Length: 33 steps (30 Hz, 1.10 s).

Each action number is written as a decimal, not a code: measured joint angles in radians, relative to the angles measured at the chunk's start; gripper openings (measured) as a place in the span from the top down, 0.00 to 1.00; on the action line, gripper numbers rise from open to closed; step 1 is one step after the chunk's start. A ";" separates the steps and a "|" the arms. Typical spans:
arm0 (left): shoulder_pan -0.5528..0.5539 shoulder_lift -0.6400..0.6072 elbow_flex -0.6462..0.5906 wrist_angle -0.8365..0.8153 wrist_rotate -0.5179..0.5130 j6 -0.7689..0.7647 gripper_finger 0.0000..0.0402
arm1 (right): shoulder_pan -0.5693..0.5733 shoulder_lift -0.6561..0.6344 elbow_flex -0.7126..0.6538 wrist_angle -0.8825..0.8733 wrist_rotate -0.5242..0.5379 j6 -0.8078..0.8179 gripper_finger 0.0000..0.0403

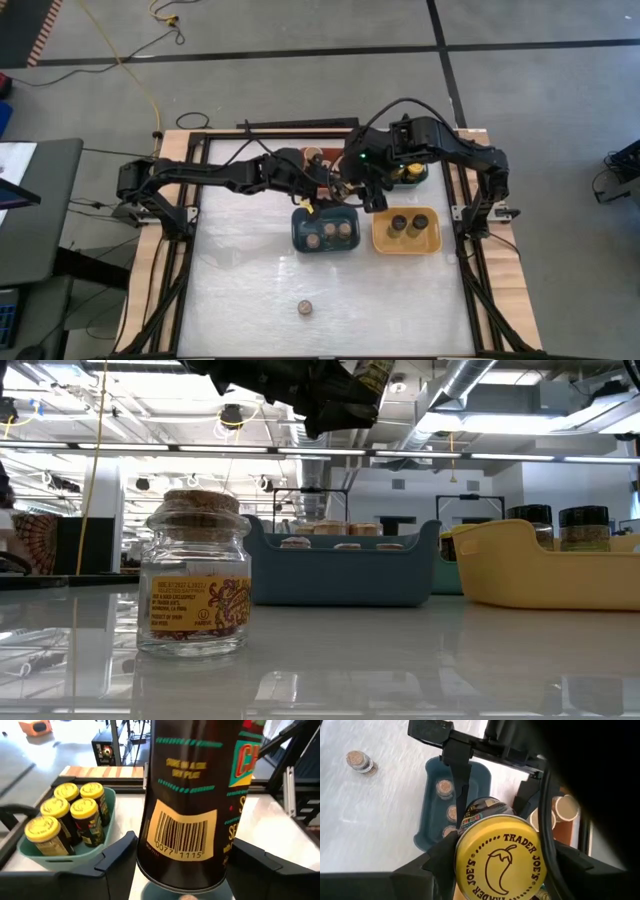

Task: Sort spices by type
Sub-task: Put the yellow spice bottle into the green bin

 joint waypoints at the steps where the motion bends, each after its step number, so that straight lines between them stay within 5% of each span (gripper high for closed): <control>1: -0.005 0.000 0.000 0.000 -0.005 0.017 0.35 | 0.000 0.000 0.000 -0.004 0.000 0.000 0.38; 9: -0.014 -0.001 0.001 -0.003 -0.083 0.003 0.18 | -0.005 0.000 -0.001 -0.045 0.000 0.052 0.38; 19: 0.063 -0.140 -0.013 -0.160 -0.107 0.027 0.18 | -0.042 -0.028 -0.002 -0.094 0.001 0.145 0.38; 26: 0.153 -0.274 -0.155 -0.243 -0.105 -0.001 0.18 | -0.044 -0.058 -0.002 -0.092 0.002 0.204 0.38; 33: 0.181 -0.441 -0.346 -0.127 -0.104 -0.051 0.17 | -0.076 -0.123 -0.061 -0.091 0.035 0.312 0.38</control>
